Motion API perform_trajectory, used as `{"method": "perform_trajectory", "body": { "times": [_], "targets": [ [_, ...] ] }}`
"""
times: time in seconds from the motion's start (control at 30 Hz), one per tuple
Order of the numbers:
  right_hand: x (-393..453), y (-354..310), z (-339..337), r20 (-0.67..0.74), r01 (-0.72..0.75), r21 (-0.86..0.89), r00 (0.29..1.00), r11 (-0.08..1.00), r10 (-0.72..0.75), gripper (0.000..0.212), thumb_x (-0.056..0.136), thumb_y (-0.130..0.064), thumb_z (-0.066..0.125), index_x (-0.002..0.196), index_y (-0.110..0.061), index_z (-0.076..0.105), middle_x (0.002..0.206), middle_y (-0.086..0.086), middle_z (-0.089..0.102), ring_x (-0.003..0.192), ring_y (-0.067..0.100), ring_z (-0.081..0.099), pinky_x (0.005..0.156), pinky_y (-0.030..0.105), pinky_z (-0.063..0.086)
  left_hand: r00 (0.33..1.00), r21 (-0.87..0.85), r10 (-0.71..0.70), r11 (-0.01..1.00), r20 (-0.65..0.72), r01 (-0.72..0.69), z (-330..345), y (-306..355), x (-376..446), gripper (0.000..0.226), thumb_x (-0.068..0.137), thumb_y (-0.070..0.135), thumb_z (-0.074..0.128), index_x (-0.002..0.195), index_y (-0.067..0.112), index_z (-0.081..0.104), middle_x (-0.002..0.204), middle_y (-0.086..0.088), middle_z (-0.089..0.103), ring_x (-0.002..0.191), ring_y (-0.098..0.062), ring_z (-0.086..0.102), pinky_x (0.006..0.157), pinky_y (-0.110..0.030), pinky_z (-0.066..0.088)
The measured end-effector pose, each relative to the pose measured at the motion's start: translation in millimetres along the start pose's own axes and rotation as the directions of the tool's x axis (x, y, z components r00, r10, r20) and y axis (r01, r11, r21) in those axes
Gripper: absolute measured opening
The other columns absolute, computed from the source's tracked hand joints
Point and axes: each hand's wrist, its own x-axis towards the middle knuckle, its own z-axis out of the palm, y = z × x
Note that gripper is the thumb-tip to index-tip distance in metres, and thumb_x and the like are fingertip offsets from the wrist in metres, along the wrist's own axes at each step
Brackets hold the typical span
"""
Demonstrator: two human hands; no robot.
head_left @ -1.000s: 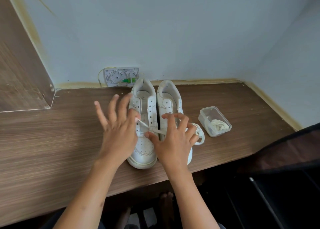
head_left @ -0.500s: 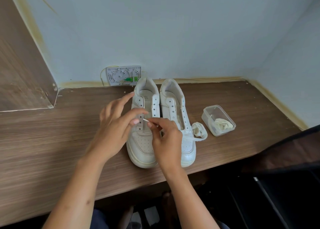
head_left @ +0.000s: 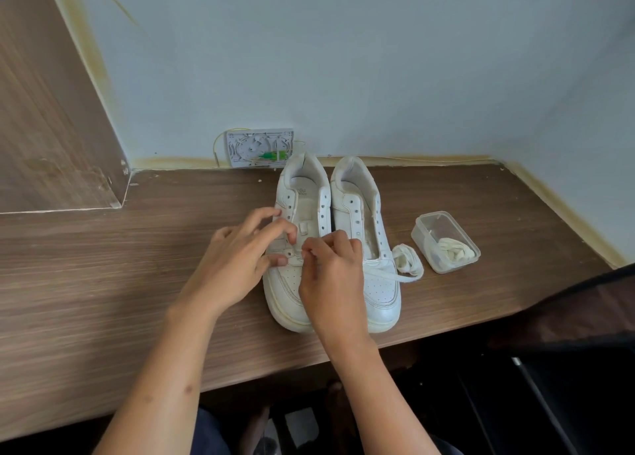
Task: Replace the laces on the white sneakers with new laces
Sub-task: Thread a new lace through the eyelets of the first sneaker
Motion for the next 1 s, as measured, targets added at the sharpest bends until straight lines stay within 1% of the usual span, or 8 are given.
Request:
{"method": "perform_trajectory", "body": {
  "times": [0.1,0.2,0.27,0.4,0.57,0.77,0.87,1.0],
  "targets": [
    [4,4,0,0.019,-0.114,0.036,0.993,0.993,0.114,0.022,0.083,0.002,0.067,0.088,-0.019,0.073,0.118,0.003,0.043,0.101,0.016,0.027,0.087,0.015,0.029,1.0,-0.035,0.014,0.999,-0.003,-0.014,1,-2,1,0.03,0.09,0.028,0.067,0.106,0.043,0.047,0.145,0.012,0.036,0.111,-0.011,0.054,0.106,-0.049,0.032],
    [11,6,-2,0.087,-0.173,0.014,0.981,0.985,0.171,0.023,0.081,-0.004,0.071,0.082,-0.026,0.075,0.125,0.0,0.043,0.109,0.018,0.023,0.094,0.026,0.021,1.0,-0.044,0.023,0.999,-0.015,-0.024,4,-3,1,0.03,0.088,0.029,0.067,0.106,0.042,0.047,0.144,0.011,0.037,0.108,-0.011,0.054,0.108,-0.051,0.03],
    [16,3,-3,0.125,-0.208,0.005,0.971,0.978,0.206,0.021,0.083,-0.008,0.072,0.08,-0.028,0.075,0.126,-0.003,0.043,0.114,0.022,0.025,0.095,0.031,0.017,0.999,-0.06,0.024,0.998,-0.021,-0.025,5,-4,2,0.032,0.087,0.028,0.068,0.103,0.044,0.045,0.143,0.01,0.037,0.109,-0.012,0.054,0.108,-0.054,0.03],
    [22,-5,-6,0.203,-0.312,-0.027,0.929,0.95,0.31,0.02,0.087,-0.014,0.068,0.083,-0.031,0.075,0.13,-0.009,0.036,0.119,0.019,0.02,0.087,0.02,0.004,0.999,-0.082,0.025,0.996,-0.041,-0.029,6,-4,4,0.04,0.084,0.019,0.071,0.101,0.044,0.044,0.14,0.007,0.04,0.108,-0.013,0.056,0.107,-0.063,0.031],
    [22,-12,-2,0.206,-0.414,-0.008,0.89,0.91,0.407,0.013,0.09,-0.022,0.066,0.089,-0.029,0.077,0.134,-0.01,0.034,0.122,0.017,0.019,0.084,0.018,0.002,0.999,-0.097,0.011,0.995,-0.052,-0.016,8,-4,2,0.044,0.083,0.014,0.071,0.103,0.044,0.045,0.138,0.006,0.041,0.108,-0.014,0.057,0.109,-0.066,0.026],
    [24,-4,-15,0.323,-0.358,0.056,0.89,0.932,0.322,0.011,0.09,-0.026,0.068,0.092,-0.034,0.075,0.126,-0.016,0.029,0.119,0.012,0.018,0.088,0.019,0.004,0.996,-0.149,0.0,0.989,-0.085,-0.013,4,-4,0,0.047,0.08,0.021,0.077,0.108,0.045,0.048,0.133,0.018,0.048,0.1,-0.004,0.06,0.116,-0.062,0.014],
    [13,-1,-23,0.326,-0.278,0.124,0.918,0.953,0.225,0.039,0.087,-0.027,0.072,0.123,-0.036,0.06,0.132,-0.013,0.028,0.126,0.016,0.023,0.099,0.025,0.013,0.997,-0.22,-0.024,0.975,-0.079,0.006,-1,-4,1,0.032,0.078,0.031,0.078,0.099,0.044,0.057,0.13,0.024,0.051,0.107,0.002,0.058,0.119,-0.058,0.003],
    [-11,4,-27,0.026,-0.239,-0.014,0.971,0.971,0.239,0.101,0.067,-0.043,0.087,0.146,-0.021,0.028,0.144,0.0,0.025,0.139,0.021,0.017,0.115,0.036,0.012,0.998,-0.214,-0.042,0.976,-0.05,0.031,-2,-6,1,0.01,0.079,0.039,0.075,0.084,0.045,0.069,0.135,0.026,0.052,0.115,0.007,0.053,0.119,-0.057,-0.004]
  ]
}}
